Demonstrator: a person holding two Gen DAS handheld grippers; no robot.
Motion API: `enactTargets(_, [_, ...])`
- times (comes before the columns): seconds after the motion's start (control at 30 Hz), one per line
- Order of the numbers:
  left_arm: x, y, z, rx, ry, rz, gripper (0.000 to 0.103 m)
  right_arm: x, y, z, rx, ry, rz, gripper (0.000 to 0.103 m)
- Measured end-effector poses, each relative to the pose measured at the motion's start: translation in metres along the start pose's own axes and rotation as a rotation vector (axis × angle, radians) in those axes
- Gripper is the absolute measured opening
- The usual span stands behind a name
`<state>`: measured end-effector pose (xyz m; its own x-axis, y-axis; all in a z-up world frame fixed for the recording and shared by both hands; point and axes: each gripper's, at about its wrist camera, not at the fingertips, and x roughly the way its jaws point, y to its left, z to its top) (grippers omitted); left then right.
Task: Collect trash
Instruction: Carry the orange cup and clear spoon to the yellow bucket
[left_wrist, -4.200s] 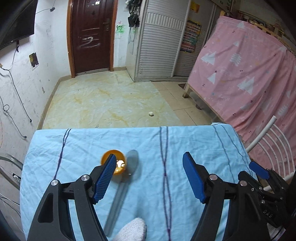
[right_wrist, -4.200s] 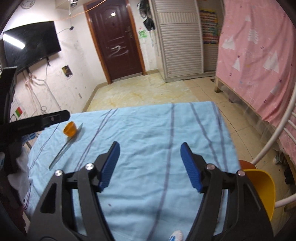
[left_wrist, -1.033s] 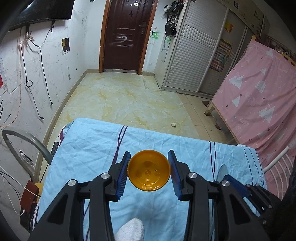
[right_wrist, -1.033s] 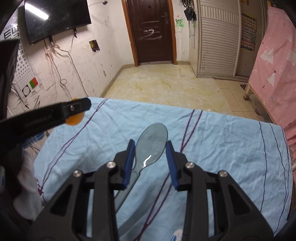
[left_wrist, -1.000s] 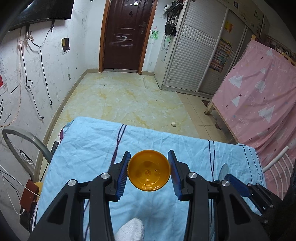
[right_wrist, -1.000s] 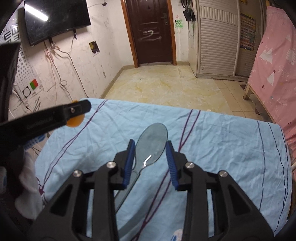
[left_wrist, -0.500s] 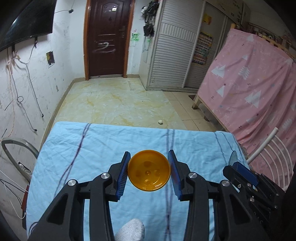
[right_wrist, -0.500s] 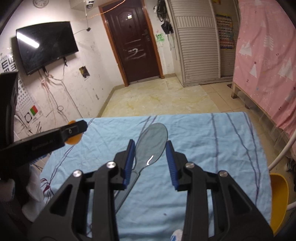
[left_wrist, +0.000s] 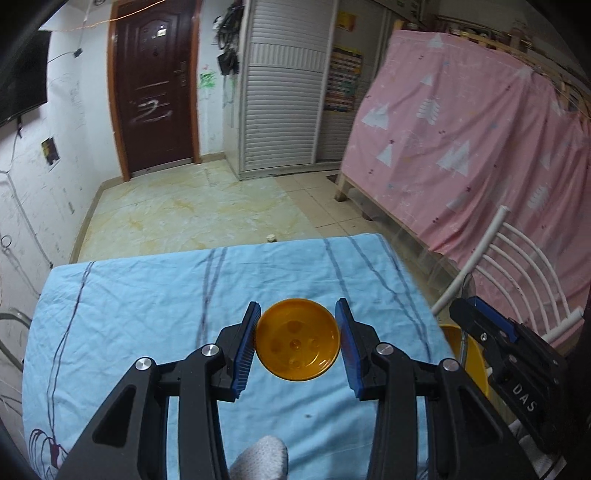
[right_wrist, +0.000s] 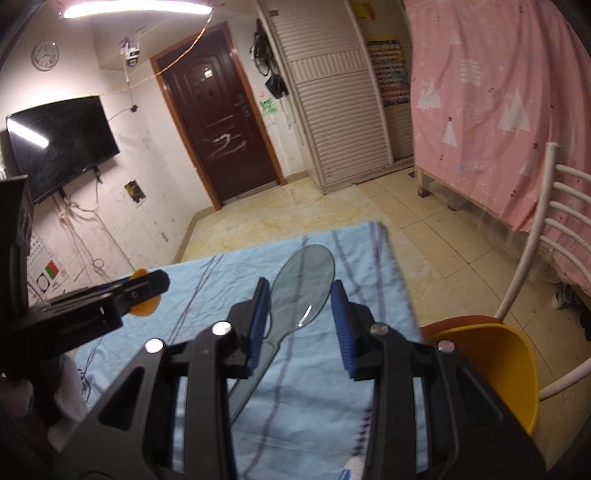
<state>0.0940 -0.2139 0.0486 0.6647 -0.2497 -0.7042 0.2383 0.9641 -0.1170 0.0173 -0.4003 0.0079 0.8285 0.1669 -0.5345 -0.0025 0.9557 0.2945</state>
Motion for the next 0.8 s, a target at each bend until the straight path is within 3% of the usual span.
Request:
enactTargets(0.33, [0.004, -0.078, -0.008, 0.099, 0.001, -0.114, 0.032, -0.045, -0.083, 0.002, 0.085, -0.089, -0.107, 0.032])
enactTargets(0.8, [0.031, -0.178, -0.019, 0.217, 0.058, -0.288, 0.032, -0.053, -0.158, -0.016, 0.089, -0.064, -0.262, 0.033])
